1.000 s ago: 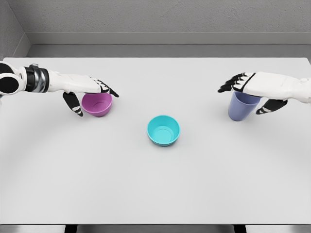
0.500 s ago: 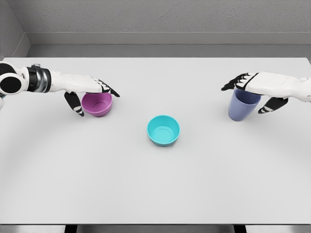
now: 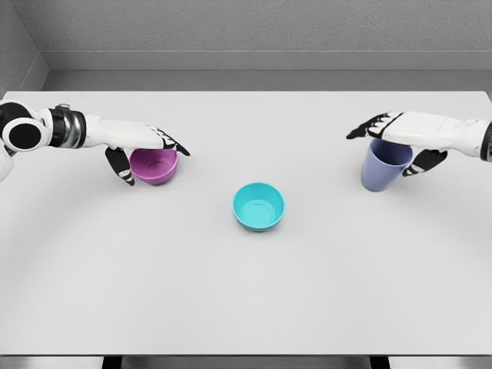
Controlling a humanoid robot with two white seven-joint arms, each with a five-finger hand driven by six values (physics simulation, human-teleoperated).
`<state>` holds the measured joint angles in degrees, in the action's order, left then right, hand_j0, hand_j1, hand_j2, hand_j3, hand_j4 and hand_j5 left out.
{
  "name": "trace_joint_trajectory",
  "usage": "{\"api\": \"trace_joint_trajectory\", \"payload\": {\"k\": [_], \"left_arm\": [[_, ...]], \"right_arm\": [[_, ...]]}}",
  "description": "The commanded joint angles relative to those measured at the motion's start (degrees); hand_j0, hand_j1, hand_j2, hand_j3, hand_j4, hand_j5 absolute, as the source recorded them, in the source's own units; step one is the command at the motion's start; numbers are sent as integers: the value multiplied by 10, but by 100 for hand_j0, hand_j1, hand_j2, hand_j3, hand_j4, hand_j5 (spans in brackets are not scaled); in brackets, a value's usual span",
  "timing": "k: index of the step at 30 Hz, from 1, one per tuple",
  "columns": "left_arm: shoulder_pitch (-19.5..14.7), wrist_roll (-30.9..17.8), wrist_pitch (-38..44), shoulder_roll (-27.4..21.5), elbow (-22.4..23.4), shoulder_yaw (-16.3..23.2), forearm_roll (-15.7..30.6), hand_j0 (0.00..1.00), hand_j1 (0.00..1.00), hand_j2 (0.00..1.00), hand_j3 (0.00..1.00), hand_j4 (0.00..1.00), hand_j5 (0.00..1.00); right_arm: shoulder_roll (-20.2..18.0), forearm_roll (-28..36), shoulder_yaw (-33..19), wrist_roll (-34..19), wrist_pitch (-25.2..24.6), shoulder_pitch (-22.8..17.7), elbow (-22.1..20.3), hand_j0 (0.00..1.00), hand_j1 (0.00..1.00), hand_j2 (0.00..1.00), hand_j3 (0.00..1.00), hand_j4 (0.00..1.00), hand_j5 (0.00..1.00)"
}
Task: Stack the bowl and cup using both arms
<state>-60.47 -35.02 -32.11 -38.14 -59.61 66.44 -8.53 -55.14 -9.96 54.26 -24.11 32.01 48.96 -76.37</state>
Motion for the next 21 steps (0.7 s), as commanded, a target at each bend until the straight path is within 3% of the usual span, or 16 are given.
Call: {"api": "trace_joint_trajectory", "payload": {"k": [1,21], "left_arm": [[0,0,1,1,1,-1,3,100,100,100,100,100,100],[4,0,2,13,8,-2,-4,100,100,100,100,100,100]], "right_arm": [[4,3,4,0,-1,0,7,100,100,100,100,100,100],[2,3,9,0,-2,1,9,100,100,100,100,100,100]]}}
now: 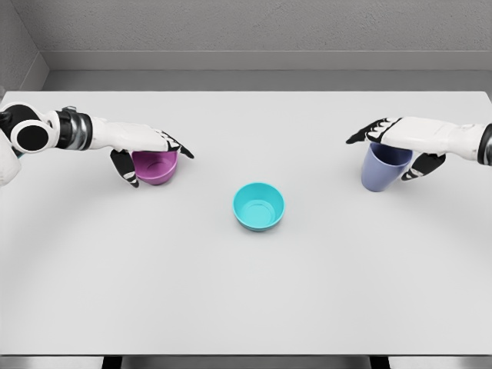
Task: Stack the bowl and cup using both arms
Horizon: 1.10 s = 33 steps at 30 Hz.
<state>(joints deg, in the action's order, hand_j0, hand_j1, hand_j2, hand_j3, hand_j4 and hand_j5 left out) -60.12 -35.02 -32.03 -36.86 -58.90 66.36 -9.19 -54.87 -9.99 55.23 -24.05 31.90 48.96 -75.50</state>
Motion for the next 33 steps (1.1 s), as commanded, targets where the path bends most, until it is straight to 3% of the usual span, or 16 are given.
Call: {"api": "trace_joint_trajectory", "payload": {"k": [1,9,24,33], "left_arm": [[0,0,1,0,1,-1,2,100,100,100,100,100,100],[7,0,1,0,0,-14,3,83,83,83,83,83,83],[11,0,1,-1,-9,-36,4,79,79,79,79,79,79],[6,0,1,-10,-45,-37,3,80,80,80,80,80,80]], "right_arm": [[-1,3,0,1,-1,1,0,100,100,100,100,100,100],[0,3,3,1,-1,1,13,100,100,100,100,100,100],[12,2,8,1,-1,1,31,100,100,100,100,100,100],[13,1,8,1,-1,1,33,100,100,100,100,100,100]]}}
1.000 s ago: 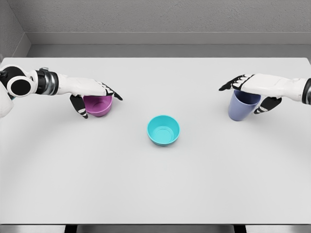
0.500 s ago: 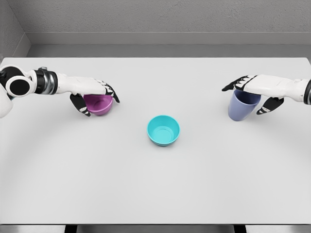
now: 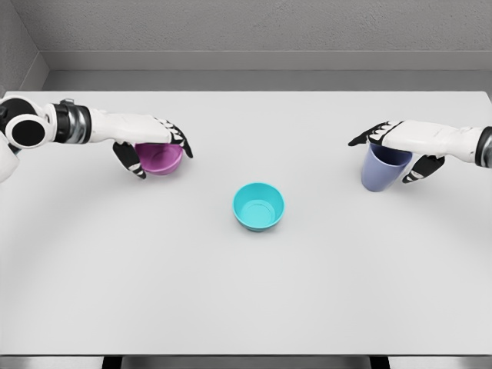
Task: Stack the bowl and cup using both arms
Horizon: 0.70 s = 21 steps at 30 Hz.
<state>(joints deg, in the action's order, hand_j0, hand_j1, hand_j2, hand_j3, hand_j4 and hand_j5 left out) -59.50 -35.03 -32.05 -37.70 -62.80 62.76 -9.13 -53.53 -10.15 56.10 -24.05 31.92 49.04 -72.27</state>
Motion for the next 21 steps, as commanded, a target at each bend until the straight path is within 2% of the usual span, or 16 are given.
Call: {"api": "trace_joint_trajectory", "payload": {"k": [1,21], "left_arm": [[0,0,1,-2,-10,-2,3,80,80,80,80,80,80],[1,0,0,-18,-95,-6,2,79,79,79,79,79,79]], "right_arm": [[0,3,0,0,-1,0,0,100,100,100,100,100,100],[0,1,2,1,-1,0,4,100,100,100,100,100,100]]}}
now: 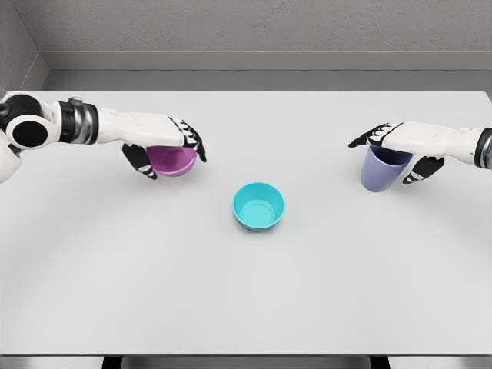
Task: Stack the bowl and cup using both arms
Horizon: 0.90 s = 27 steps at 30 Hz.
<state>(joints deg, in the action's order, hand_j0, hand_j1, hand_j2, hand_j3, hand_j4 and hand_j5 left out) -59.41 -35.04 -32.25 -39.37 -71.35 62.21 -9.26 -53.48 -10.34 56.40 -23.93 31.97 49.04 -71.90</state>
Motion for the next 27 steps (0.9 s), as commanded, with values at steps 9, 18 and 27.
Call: {"api": "trace_joint_trajectory", "payload": {"k": [9,18,27], "left_arm": [[1,0,1,0,-45,-1,-2,79,79,79,79,79,79],[7,0,1,1,-83,0,-12,79,79,79,79,79,79],[7,0,3,1,-121,0,-19,79,79,79,79,79,79]], "right_arm": [[2,-3,0,-1,-1,0,1,87,87,87,87,87,87],[4,-10,0,-1,-2,0,7,65,65,65,65,65,65],[3,-10,0,-1,-2,5,7,65,65,65,65,65,65]]}}
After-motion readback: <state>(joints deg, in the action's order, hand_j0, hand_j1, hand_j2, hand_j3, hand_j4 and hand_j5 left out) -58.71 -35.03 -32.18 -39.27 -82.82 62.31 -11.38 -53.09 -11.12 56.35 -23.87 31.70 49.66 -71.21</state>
